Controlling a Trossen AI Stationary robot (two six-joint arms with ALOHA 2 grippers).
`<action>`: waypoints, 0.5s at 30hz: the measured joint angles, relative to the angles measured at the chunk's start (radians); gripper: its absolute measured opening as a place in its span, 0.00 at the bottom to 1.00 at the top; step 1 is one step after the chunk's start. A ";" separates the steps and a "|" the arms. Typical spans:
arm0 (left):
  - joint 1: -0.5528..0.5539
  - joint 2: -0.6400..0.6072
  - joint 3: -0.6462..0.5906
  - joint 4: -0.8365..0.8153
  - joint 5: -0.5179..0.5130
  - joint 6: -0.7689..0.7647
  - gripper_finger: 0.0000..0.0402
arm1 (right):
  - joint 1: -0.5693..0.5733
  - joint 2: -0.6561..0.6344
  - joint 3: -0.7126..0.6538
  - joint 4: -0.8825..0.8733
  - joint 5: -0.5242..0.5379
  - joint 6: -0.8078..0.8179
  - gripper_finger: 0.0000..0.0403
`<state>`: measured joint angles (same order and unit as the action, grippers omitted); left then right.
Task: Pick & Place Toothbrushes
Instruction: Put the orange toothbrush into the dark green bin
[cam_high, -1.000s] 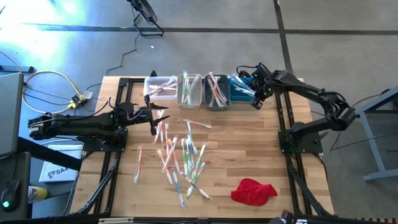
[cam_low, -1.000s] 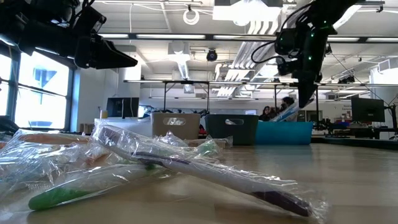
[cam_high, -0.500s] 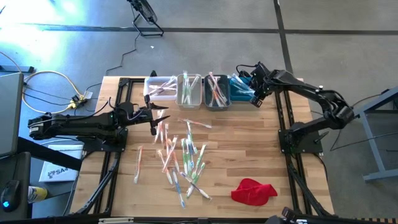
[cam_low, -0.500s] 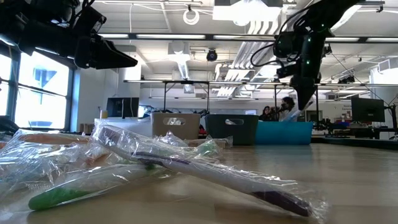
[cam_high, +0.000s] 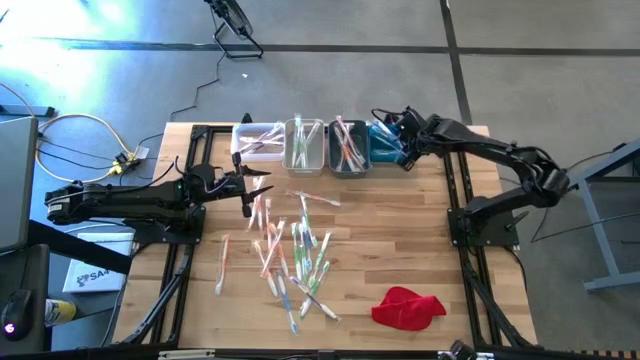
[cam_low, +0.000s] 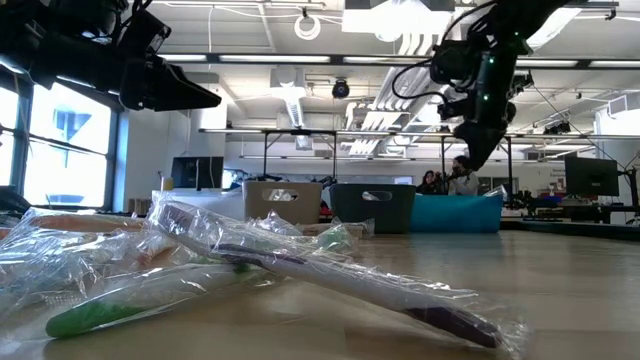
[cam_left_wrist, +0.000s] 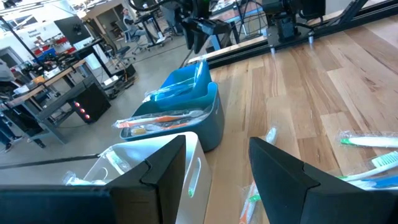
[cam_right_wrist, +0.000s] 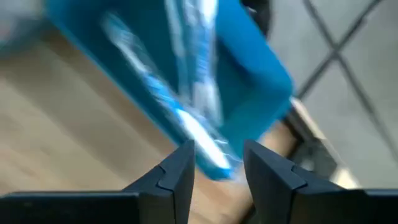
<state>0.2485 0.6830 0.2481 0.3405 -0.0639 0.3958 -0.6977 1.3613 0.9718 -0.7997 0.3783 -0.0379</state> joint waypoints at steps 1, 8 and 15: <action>0.000 0.000 0.000 0.000 0.000 0.000 0.43 | 0.012 0.000 0.000 0.007 -0.026 0.025 0.31; 0.000 0.000 0.000 0.000 0.000 0.000 0.43 | 0.136 0.000 0.000 0.046 -0.232 0.221 0.23; 0.000 0.000 0.000 0.000 0.000 0.000 0.43 | 0.273 0.000 0.000 0.164 -0.360 0.310 0.15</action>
<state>0.2485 0.6830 0.2481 0.3405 -0.0635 0.3958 -0.4249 1.3613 0.9718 -0.6355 0.0186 0.2720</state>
